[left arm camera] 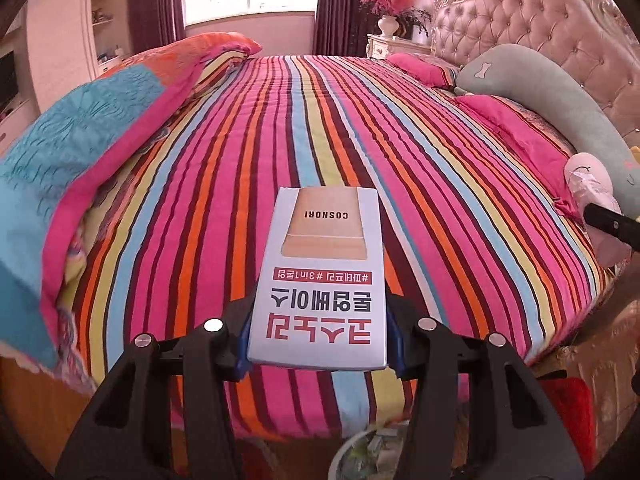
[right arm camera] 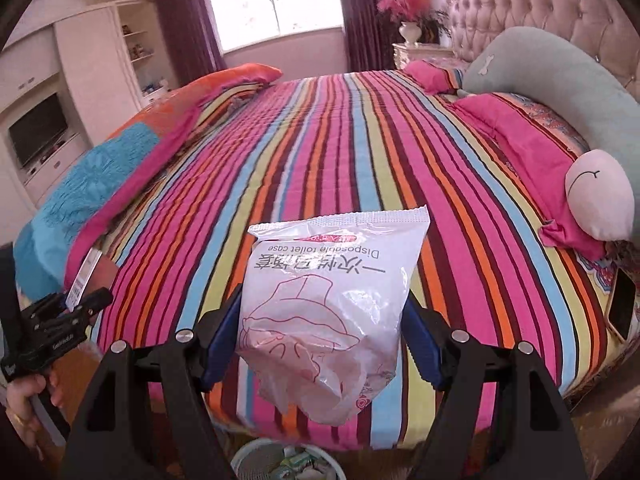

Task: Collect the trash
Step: 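Carry the COSNORI box and white bag over the wastebasket with both tools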

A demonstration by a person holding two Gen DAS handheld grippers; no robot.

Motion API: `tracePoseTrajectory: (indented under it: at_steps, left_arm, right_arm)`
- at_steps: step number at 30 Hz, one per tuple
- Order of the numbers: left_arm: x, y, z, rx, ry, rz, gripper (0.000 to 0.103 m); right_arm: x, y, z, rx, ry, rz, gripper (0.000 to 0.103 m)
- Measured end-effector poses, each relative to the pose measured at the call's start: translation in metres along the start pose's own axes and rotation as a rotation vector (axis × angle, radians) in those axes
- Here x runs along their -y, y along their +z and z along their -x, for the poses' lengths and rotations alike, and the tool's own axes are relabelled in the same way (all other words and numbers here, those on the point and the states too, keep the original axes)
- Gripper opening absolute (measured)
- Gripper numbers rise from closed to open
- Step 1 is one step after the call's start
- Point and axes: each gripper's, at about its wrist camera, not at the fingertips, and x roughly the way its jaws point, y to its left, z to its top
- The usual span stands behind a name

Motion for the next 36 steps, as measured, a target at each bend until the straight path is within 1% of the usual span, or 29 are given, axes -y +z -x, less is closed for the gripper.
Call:
tracePoseTrajectory:
  at_steps: [3,8,12,15,19,21,23,25,27,28,29,32,36]
  left_arm:
    - [-0.001,-0.02,0.017,0.007,-0.002,0.011,0.049]
    - [-0.003,-0.066,0.041,-0.005,-0.024,0.044,0.049]
    - [0.0,-0.095,0.047,-0.03,-0.036,0.07,0.049]
    - [0.004,-0.114,0.048,-0.061,-0.051,0.096,0.049]
    - [0.017,-0.142,0.049,-0.105,-0.091,0.117,0.049]
    - [0.023,-0.156,0.045,-0.145,-0.12,0.131,0.049]
    - [0.029,-0.171,0.036,-0.203,-0.157,0.152,0.049]
    - [0.037,-0.183,0.024,-0.266,-0.177,0.149,0.049]
    - [0.043,-0.19,0.013,-0.321,-0.188,0.141,0.049]
    - [0.045,-0.195,0.006,-0.352,-0.206,0.147,0.049]
    - [0.045,-0.198,-0.001,-0.387,-0.226,0.165,0.049]
    - [0.044,-0.209,-0.021,-0.471,-0.247,0.21,0.049]
    - [0.046,-0.222,-0.042,-0.562,-0.263,0.249,0.049]
  right_arm:
    - [-0.005,-0.021,0.015,0.0,0.013,0.008,0.07]
    - [-0.004,-0.058,0.033,-0.021,0.048,-0.027,0.07]
    - [-0.004,-0.088,0.042,-0.064,0.07,-0.039,0.07]
    - [-0.001,-0.105,0.046,-0.09,0.092,-0.087,0.07]
    - [0.001,-0.122,0.047,-0.124,0.105,-0.145,0.07]
    - [-0.001,-0.134,0.046,-0.144,0.112,-0.161,0.07]
    - [-0.005,-0.146,0.043,-0.173,0.126,-0.183,0.07]
    - [-0.009,-0.157,0.039,-0.205,0.145,-0.198,0.07]
    - [-0.015,-0.169,0.029,-0.252,0.162,-0.216,0.07]
    - [-0.016,-0.173,0.024,-0.276,0.168,-0.232,0.07]
    - [-0.015,-0.179,0.016,-0.317,0.174,-0.265,0.07]
    - [-0.012,-0.198,-0.005,-0.421,0.166,-0.338,0.07]
    - [-0.008,-0.218,-0.026,-0.514,0.186,-0.42,0.07]
